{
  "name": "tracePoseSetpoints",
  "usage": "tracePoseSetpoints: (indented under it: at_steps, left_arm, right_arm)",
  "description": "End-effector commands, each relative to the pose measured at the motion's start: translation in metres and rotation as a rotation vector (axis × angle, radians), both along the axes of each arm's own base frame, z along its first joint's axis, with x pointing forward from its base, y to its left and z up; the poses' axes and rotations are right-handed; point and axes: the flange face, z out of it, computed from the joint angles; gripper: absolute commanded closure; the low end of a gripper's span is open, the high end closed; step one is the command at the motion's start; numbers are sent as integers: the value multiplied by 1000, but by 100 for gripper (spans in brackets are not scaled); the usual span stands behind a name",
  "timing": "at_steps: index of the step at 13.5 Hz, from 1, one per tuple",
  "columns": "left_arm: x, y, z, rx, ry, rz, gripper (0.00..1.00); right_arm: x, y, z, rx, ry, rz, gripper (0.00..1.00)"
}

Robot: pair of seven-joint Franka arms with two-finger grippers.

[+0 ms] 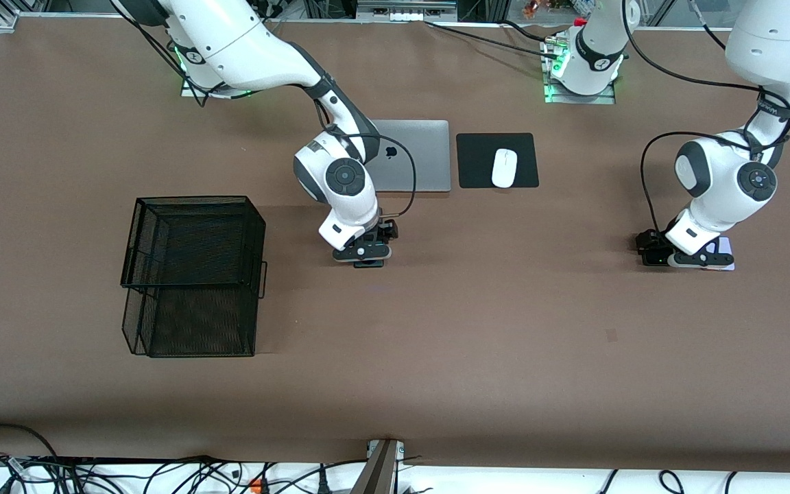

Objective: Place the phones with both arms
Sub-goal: 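Grasp the green phone with the right gripper while the left grasps the flip phone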

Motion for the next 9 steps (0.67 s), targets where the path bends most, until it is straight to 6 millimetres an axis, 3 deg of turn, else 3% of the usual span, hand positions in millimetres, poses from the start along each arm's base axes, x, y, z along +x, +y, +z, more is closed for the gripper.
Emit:
tracePoseSetpoints:
  at_steps: [1,2,3,4,5,6,9]
  left_arm:
    - [4,2,-4,-4,-11,-5,0]
    - [4,3,-5,-7,-9,5,12]
    - [4,1,-5,-9,-10,8,33]
    - [4,1,-5,-10,-10,16,54]
    - [4,0,-6,-11,-6,20,71]
    - [4,-1,-6,-12,-4,19,81]
    - [18,-6,6,-15,-2,12,90]
  right_arm:
    - [-3,2,-8,-1,-18,-4,36]
    - [-2,1,-7,1,-18,-6,60]
    - [0,1,-4,4,-22,-8,81]
    - [0,2,-2,7,-23,-12,95]
    - [1,3,0,10,-24,-26,100]
    - [2,4,7,16,-33,-61,100]
    - [19,-2,46,39,-83,-118,100]
